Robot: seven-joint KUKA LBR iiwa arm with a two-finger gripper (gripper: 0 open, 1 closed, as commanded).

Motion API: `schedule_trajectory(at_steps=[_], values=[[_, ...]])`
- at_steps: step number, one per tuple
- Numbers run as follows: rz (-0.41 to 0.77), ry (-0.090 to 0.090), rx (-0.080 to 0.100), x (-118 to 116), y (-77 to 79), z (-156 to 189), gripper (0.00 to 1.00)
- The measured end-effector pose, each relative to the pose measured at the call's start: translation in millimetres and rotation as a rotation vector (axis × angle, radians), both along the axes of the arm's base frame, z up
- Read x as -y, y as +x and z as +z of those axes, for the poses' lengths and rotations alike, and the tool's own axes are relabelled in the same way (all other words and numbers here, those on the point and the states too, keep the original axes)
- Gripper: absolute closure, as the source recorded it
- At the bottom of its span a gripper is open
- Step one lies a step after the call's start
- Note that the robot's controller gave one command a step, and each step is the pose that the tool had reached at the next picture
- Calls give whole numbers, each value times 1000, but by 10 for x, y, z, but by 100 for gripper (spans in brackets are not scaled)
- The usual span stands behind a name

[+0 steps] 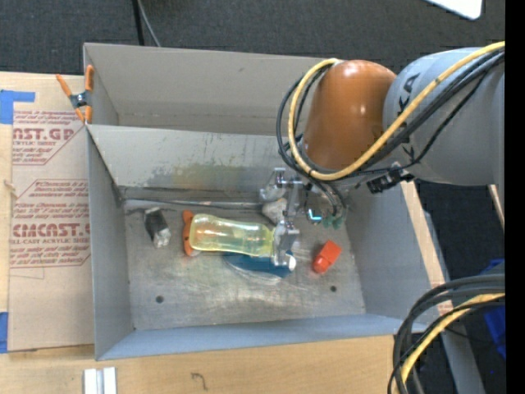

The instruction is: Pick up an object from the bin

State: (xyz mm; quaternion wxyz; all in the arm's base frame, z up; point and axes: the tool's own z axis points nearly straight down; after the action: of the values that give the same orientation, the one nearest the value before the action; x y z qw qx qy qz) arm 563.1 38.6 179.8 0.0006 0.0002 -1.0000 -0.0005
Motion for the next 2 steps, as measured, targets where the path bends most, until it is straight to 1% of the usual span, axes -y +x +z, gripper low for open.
schedule_trajectory(at_steps=[1,2], values=[[0,0,3,1,8,11,0],[-79,8,3,29,-81,-880,100]])
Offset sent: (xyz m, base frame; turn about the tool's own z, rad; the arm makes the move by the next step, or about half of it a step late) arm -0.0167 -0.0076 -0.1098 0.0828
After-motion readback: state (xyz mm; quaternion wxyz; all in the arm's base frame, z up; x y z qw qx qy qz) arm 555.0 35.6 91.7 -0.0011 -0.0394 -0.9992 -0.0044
